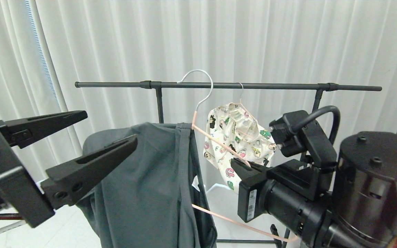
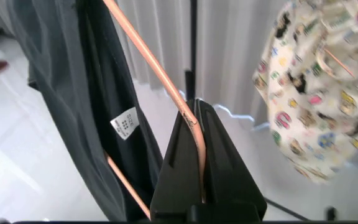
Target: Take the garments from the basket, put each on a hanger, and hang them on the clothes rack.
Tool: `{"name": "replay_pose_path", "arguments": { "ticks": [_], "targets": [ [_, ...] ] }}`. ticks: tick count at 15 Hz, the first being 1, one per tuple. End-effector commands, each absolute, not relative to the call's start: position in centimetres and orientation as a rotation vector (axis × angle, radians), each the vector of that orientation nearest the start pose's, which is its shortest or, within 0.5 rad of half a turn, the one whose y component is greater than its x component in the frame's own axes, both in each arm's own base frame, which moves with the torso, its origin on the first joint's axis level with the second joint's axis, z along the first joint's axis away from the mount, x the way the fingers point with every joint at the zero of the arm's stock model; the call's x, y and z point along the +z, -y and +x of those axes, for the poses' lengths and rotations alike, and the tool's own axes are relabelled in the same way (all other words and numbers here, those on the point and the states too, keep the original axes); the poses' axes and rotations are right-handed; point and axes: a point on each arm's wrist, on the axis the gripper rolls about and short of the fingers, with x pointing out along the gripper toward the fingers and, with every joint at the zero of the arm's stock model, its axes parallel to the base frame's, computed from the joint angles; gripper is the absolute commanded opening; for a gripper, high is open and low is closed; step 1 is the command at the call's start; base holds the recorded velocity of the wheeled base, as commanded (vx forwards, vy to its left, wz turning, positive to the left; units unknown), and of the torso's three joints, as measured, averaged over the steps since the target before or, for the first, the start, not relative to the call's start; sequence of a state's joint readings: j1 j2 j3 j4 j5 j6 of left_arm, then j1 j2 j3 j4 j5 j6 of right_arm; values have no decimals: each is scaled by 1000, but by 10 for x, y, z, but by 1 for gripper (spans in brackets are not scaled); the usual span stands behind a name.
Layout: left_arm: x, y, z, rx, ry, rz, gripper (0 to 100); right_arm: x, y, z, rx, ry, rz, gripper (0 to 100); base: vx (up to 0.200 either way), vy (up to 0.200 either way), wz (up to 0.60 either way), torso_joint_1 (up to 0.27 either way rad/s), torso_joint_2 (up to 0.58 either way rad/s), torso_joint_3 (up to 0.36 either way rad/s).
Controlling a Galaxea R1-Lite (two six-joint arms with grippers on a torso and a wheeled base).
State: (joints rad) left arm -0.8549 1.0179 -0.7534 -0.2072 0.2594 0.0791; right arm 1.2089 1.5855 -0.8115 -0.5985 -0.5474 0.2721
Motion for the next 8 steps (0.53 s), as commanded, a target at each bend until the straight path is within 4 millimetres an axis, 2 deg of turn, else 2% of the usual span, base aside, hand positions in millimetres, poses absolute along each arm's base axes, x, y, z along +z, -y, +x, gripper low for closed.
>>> {"name": "replay_pose_path", "arguments": {
  "ticks": [1, 2, 4, 6, 8],
  "targets": [
    [267, 85, 88, -590, -33, 121, 100, 209, -233, 98, 655, -174, 89, 0, 0, 0, 0, 0, 0, 0],
    [261, 84, 89, -595, -51, 132, 100, 206, -228, 94, 663, -168, 69, 0, 0, 0, 0, 0, 0, 0],
    [230, 77, 93, -605, -136, 232, 100, 192, -206, 74, 714, -172, 10, 0, 0, 0, 0, 0, 0, 0],
    [217, 77, 88, -751, -151, 262, 100, 182, -192, 58, 768, -186, -25, 0, 0, 0, 0, 0, 0, 0],
    [207, 77, 84, -890, -162, 282, 100, 176, -186, 54, 782, -189, -58, 0, 0, 0, 0, 0, 0, 0]
  ]
}}
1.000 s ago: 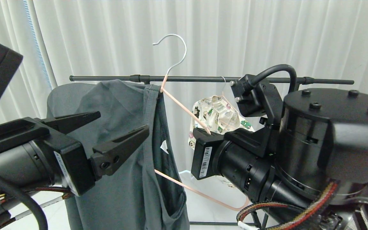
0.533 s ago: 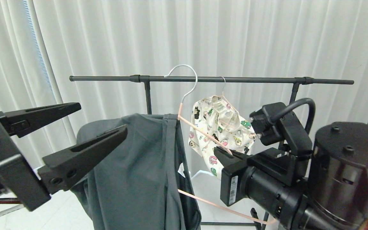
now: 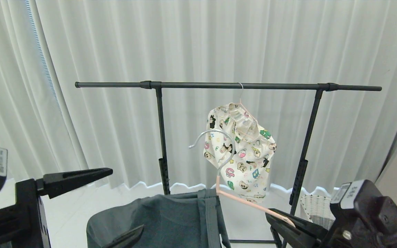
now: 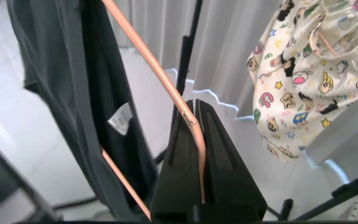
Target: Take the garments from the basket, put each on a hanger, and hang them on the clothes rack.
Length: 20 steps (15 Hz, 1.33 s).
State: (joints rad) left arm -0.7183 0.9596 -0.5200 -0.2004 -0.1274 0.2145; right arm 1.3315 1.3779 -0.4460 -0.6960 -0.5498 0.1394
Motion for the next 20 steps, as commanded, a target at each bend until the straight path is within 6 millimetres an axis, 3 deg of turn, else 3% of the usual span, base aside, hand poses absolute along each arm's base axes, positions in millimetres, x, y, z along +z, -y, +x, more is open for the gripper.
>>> {"name": "replay_pose_path", "arguments": {
  "ticks": [1, 11, 20],
  "targets": [
    [199, 78, 81, -948, -185, 284, 100, 175, -186, 53, 789, -192, -62, 0, 0, 0, 0, 0, 0, 0],
    [164, 102, 64, -1218, -319, 371, 100, 160, -186, 26, 924, -215, -135, 0, 0, 0, 0, 0, 0, 0],
    [164, 119, 76, -1220, -377, 385, 100, 161, -187, 20, 967, -187, -187, 0, 0, 0, 0, 0, 0, 0]
  ]
}}
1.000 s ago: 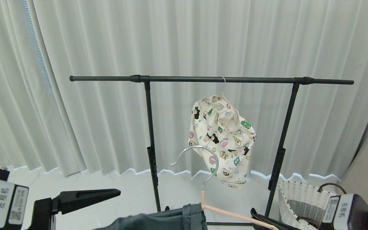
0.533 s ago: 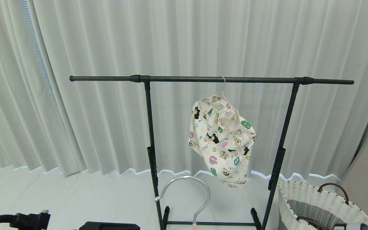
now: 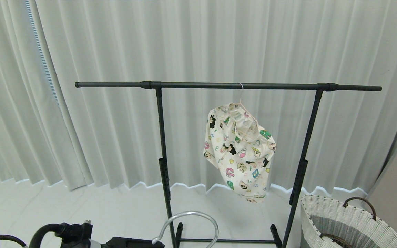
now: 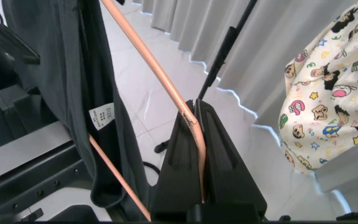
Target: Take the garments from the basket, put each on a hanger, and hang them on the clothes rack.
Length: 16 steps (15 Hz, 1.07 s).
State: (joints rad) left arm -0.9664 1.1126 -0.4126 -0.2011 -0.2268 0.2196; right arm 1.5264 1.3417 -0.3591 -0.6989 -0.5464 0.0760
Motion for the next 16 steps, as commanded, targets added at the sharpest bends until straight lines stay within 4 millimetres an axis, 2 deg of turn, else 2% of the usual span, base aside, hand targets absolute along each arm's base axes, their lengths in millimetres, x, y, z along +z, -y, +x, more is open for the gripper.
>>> {"name": "replay_pose_path", "arguments": {
  "ticks": [1, 11, 12, 16],
  "targets": [
    [164, 119, 76, -1224, -377, 384, 0, 161, -187, 20, 967, -187, -185, 0, 0, 0, 0, 0, 0, 0],
    [160, 116, 74, -1214, -386, 391, 0, 162, -186, 20, 965, -169, -207, 0, 0, 0, 0, 0, 0, 0],
    [160, 116, 75, -1208, -384, 393, 0, 162, -186, 20, 965, -168, -208, 100, 0, 0, 0, 0, 0, 0],
    [160, 114, 77, -1074, -375, 428, 0, 163, -183, 29, 857, -160, -206, 100, 0, 0, 0, 0, 0, 0]
  ]
}}
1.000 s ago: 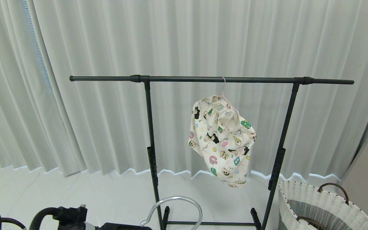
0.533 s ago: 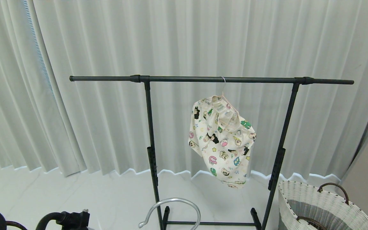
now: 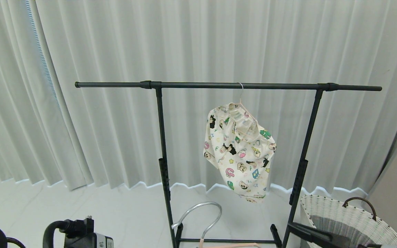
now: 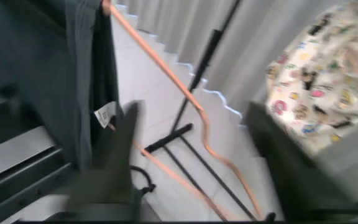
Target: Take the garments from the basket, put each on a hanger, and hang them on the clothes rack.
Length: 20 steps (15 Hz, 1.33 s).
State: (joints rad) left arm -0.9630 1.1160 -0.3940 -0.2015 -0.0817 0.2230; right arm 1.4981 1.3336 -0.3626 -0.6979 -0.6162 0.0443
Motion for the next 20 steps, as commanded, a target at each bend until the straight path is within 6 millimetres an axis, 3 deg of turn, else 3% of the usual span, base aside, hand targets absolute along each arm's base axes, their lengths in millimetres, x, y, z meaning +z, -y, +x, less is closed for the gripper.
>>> {"name": "replay_pose_path", "arguments": {
  "ticks": [1, 5, 8, 13, 20],
  "targets": [
    [160, 114, 79, -1042, -377, 435, 0, 164, -181, 32, 840, -160, -201, 100, 0, 0, 0, 0, 0, 0],
    [174, 108, 96, -904, -343, 394, 0, 162, -182, 36, 825, -172, -202, 100, 0, 0, 0, 0, 0, 0],
    [211, 104, 114, -789, -214, 316, 0, 150, -190, 46, 780, -238, -189, 100, 0, 0, 0, 0, 0, 0],
    [239, 101, 111, -786, -100, 278, 0, 141, -230, 96, 598, -385, -73, 100, 0, 0, 0, 0, 0, 0],
    [247, 94, 99, -813, -43, 260, 0, 138, -287, 124, 595, -447, -16, 100, 0, 0, 0, 0, 0, 0]
  ]
}}
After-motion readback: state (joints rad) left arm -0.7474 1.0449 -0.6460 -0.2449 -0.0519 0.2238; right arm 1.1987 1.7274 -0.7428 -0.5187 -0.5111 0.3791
